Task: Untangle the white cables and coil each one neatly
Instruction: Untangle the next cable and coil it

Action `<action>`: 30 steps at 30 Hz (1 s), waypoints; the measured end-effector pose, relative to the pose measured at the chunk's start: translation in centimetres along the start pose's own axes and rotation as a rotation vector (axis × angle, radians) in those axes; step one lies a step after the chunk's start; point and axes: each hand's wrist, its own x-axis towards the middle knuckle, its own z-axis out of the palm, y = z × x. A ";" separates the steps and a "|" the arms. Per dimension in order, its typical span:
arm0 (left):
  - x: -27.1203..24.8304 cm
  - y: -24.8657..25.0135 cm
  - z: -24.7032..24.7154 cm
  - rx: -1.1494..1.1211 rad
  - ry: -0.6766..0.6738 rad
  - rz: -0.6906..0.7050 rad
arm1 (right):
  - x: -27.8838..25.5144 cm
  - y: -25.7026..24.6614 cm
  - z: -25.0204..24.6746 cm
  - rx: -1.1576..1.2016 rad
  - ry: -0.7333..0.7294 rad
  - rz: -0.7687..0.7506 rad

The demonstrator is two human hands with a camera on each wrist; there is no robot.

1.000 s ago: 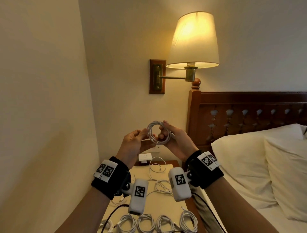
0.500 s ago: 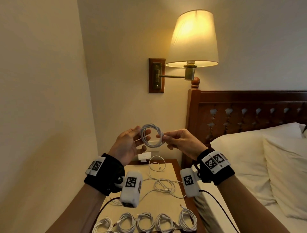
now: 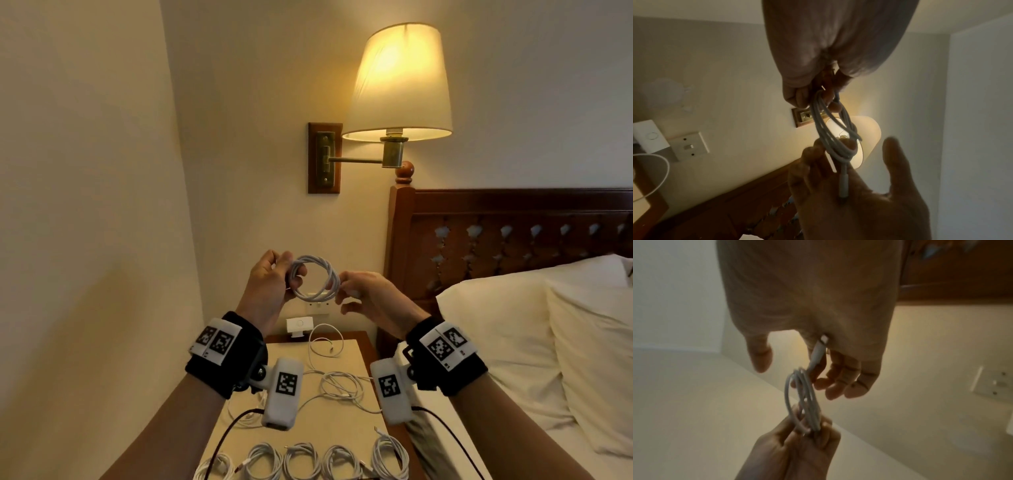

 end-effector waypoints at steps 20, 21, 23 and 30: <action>0.5 -1.2 -2.7 0.359 0.085 0.264 | 0.9 0.6 2.4 0.007 0.167 0.069; 0.5 -1.2 -2.6 0.351 0.083 0.264 | 0.9 0.5 2.3 0.038 0.155 0.069; 0.3 -1.2 -2.5 0.359 0.086 0.268 | 0.7 0.4 2.4 0.143 0.161 0.042; -1.1 -2.3 -2.7 0.127 -0.111 0.063 | 0.9 0.0 2.6 0.321 0.137 -0.072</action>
